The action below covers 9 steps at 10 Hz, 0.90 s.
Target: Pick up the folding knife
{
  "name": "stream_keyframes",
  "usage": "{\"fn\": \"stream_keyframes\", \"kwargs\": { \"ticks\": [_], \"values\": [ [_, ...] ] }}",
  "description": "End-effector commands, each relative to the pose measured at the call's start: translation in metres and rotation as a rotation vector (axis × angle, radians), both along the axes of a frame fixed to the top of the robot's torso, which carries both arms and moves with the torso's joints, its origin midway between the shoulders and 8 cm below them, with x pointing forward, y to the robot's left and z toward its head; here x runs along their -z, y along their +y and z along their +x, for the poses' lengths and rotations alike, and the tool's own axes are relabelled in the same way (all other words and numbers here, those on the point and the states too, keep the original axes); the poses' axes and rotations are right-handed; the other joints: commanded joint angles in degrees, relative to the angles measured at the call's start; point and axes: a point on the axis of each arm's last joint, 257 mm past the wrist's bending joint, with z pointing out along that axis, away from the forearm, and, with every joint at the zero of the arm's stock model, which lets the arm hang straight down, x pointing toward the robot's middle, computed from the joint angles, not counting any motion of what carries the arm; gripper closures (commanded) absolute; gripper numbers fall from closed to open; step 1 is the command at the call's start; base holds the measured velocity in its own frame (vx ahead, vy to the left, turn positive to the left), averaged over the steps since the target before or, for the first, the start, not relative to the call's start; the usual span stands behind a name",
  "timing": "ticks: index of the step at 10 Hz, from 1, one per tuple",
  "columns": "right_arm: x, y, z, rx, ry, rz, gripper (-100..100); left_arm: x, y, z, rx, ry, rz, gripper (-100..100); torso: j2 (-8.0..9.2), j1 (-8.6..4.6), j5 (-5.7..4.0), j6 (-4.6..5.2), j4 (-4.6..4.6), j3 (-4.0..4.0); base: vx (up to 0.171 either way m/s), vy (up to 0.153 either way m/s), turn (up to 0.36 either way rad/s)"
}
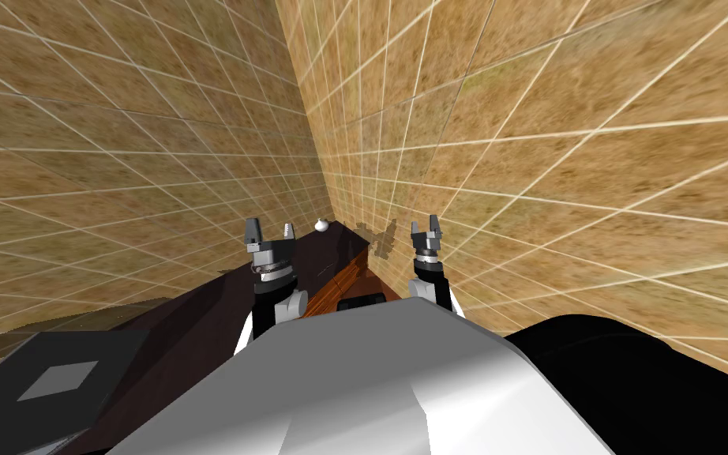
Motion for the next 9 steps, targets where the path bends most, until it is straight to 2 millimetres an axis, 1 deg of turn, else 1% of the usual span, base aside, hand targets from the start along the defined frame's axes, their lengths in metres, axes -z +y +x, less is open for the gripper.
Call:
{"fn": "stream_keyframes", "kwargs": {
  "ticks": [1,3,5,9],
  "values": [
    [0.000,0.000,0.000,0.000,0.000,0.000,0,0.007,-0.002,0.006,0.015,0.026,0.021,-100,0.00,0.00,0.00,0.00,0.00,0.00,0.000,0.000,-0.021],
    [0.000,0.000,0.000,0.000,0.000,0.000,0,0.022,-0.001,0.018,0.034,0.078,0.040,-100,-0.01,0.03,0.01,0.01,0.00,-0.01,0.001,0.004,-0.034],
    [0.000,0.000,0.000,0.000,0.000,0.000,0,0.043,0.004,0.034,0.045,0.149,0.041,-100,-0.02,0.04,0.01,0.01,-0.01,-0.01,0.003,0.006,-0.054],
    [0.000,0.000,0.000,0.000,0.000,0.000,0,0.096,0.027,0.071,0.047,0.319,-0.007,-100,-0.03,0.05,0.01,0.01,-0.01,-0.02,0.003,0.009,-0.071]
  ]
}}
